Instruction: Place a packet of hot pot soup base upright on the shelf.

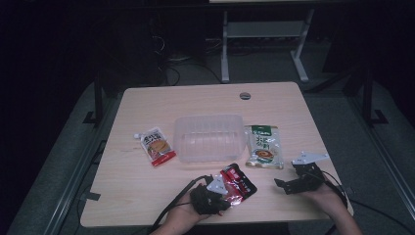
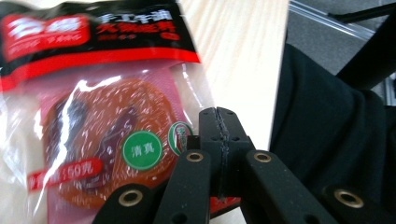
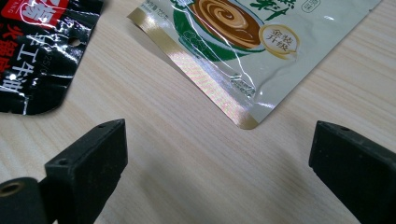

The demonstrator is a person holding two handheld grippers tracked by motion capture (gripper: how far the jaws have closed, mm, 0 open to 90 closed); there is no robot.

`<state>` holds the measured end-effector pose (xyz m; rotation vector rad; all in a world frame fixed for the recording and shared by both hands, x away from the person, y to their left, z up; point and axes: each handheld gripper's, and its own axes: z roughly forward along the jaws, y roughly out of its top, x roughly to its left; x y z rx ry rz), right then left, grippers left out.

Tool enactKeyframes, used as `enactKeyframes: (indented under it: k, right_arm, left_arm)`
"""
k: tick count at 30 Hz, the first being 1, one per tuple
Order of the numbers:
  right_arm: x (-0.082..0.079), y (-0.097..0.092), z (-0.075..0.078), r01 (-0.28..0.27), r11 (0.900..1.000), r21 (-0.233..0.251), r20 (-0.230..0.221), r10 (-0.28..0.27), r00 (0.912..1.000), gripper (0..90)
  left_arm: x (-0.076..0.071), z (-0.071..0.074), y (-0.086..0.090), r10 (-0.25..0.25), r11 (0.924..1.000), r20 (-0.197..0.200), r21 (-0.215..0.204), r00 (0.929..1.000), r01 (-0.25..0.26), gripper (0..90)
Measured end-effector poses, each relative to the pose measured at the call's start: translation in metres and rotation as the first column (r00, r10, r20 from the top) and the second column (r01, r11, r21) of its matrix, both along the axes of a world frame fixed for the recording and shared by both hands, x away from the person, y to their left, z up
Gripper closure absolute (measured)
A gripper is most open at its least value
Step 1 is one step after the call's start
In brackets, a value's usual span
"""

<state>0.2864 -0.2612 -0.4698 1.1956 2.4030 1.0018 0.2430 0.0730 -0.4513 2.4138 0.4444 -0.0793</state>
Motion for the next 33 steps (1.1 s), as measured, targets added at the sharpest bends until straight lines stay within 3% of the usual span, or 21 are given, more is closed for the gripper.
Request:
enactKeyframes:
  k: [13,17,21,24,26,31,33]
  right_arm:
    - [0.000,0.001,-0.001,0.000,1.0000,0.004,-0.005,0.000,1.0000,4.1]
    - [0.000,0.002,0.000,-0.001,1.0000,0.004,-0.007,0.001,1.0000,4.1]
    - [0.000,0.002,0.000,-0.002,1.0000,0.004,-0.013,0.002,0.9999,4.1]
    - [0.000,0.002,-0.001,0.003,1.0000,0.005,-0.018,-0.003,0.9998,4.1]
    - [0.000,0.001,-0.001,-0.003,1.0000,0.003,-0.012,0.003,0.9999,4.1]
    - [0.000,0.002,-0.002,-0.002,1.0000,0.001,-0.017,0.002,0.9999,4.1]
    - [0.000,0.001,-0.002,-0.005,1.0000,-0.003,-0.015,0.005,0.9999,4.1]
  left_arm:
    - [0.011,0.005,0.028,0.053,0.9972,0.008,0.052,0.9986,-0.053,89.8]
    - [0.013,0.010,0.037,0.065,0.9979,-0.008,0.001,0.9978,-0.065,89.8]
    - [0.024,0.029,0.051,0.092,0.9958,0.046,-0.007,0.9947,-0.092,89.8]
    - [0.036,0.034,0.060,0.103,0.9947,0.048,-0.004,0.9935,-0.103,89.8]
    - [0.039,0.033,0.060,0.111,0.9938,0.038,-0.014,0.9931,-0.110,89.8]
    - [0.048,0.018,0.057,0.083,0.9948,0.039,0.056,0.9958,-0.085,89.8]
    - [0.048,0.016,0.057,0.091,0.9942,0.038,0.054,0.9951,-0.093,89.8]
